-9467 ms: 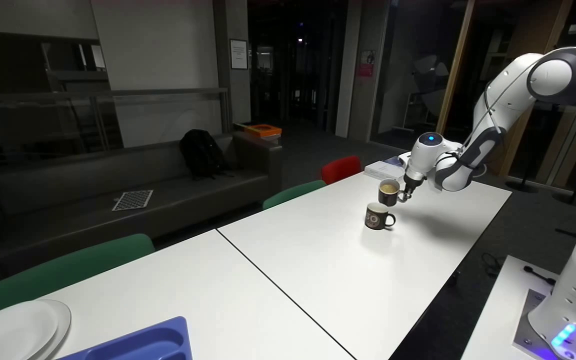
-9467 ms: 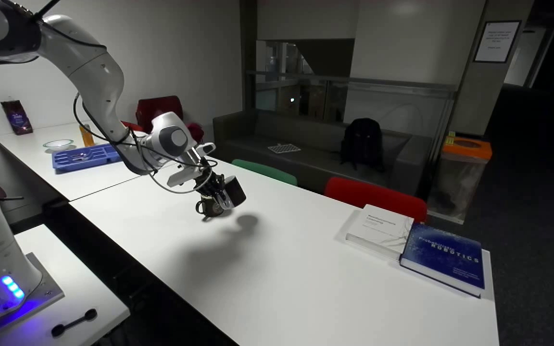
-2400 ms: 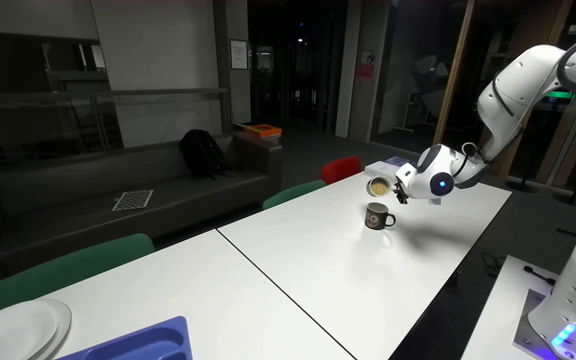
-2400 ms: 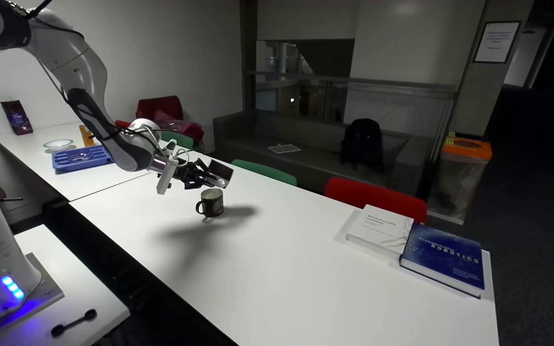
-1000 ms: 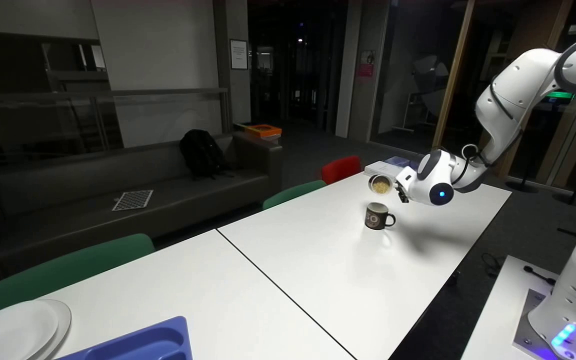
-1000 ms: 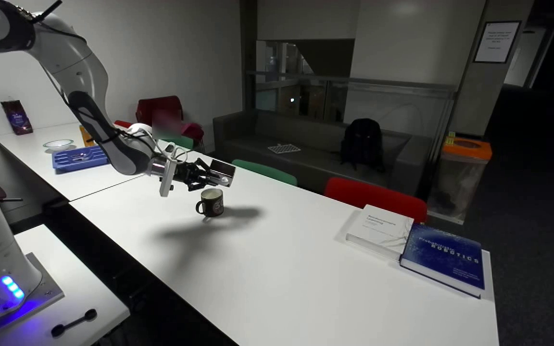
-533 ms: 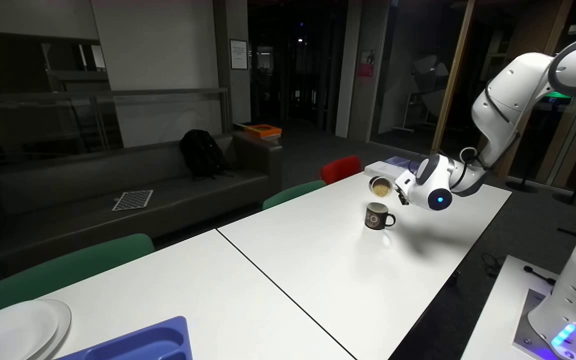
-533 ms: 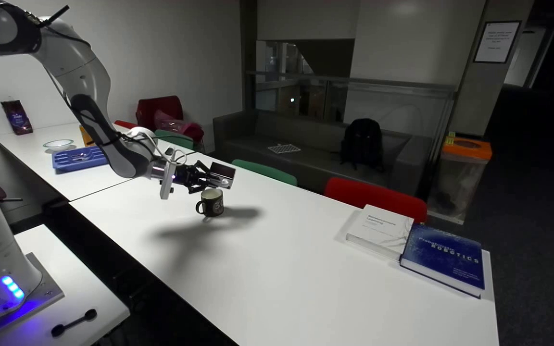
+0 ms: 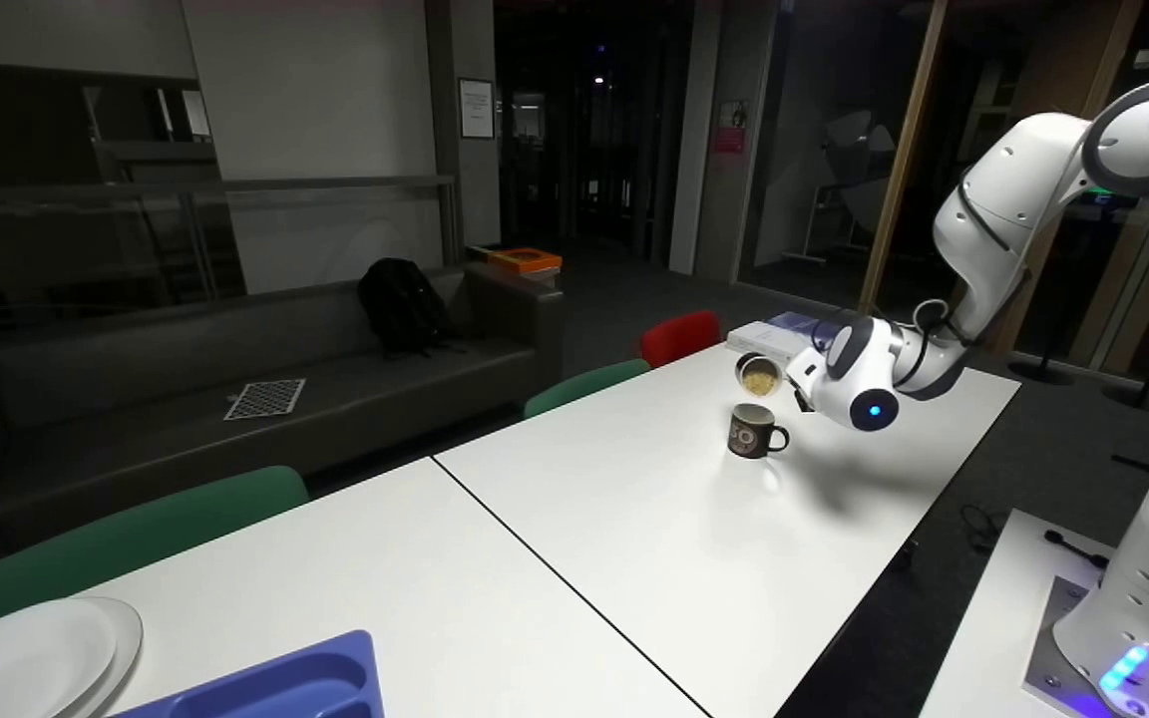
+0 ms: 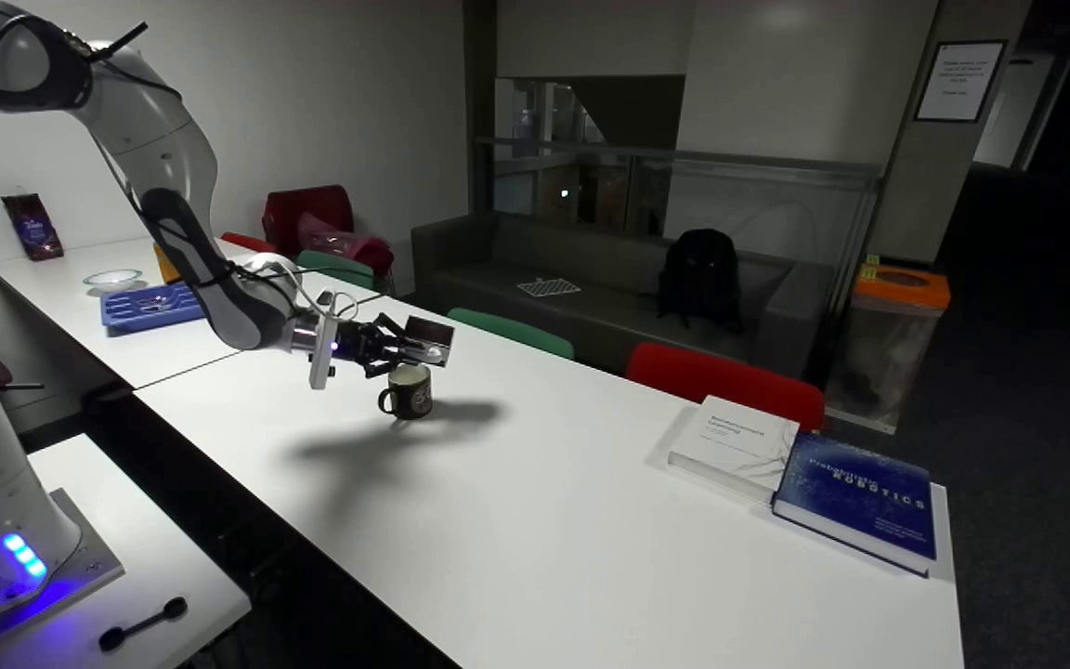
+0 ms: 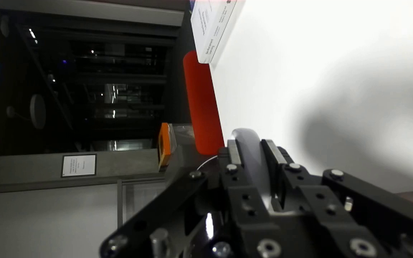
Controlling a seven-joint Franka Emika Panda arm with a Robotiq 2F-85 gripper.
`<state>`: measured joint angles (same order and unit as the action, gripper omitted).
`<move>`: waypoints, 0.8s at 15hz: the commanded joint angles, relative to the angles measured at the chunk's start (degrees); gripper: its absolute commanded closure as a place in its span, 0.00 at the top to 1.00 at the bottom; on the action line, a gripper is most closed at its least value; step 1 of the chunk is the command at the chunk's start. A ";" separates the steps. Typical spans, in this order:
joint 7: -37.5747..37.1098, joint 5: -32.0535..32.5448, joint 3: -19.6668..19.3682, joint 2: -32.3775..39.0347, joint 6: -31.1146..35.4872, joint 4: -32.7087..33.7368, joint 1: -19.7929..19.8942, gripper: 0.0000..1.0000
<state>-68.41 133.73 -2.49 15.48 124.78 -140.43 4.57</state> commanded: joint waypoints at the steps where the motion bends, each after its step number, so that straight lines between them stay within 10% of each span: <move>1: -0.70 1.59 0.97 -1.97 -2.64 -1.20 0.88 0.05; 3: 0.35 -0.24 1.29 0.62 -0.35 -0.03 1.08 0.20; 12: 0.39 -0.28 1.60 2.35 -0.22 0.12 1.21 0.20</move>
<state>-68.40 133.54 -2.12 17.90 124.80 -140.28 4.58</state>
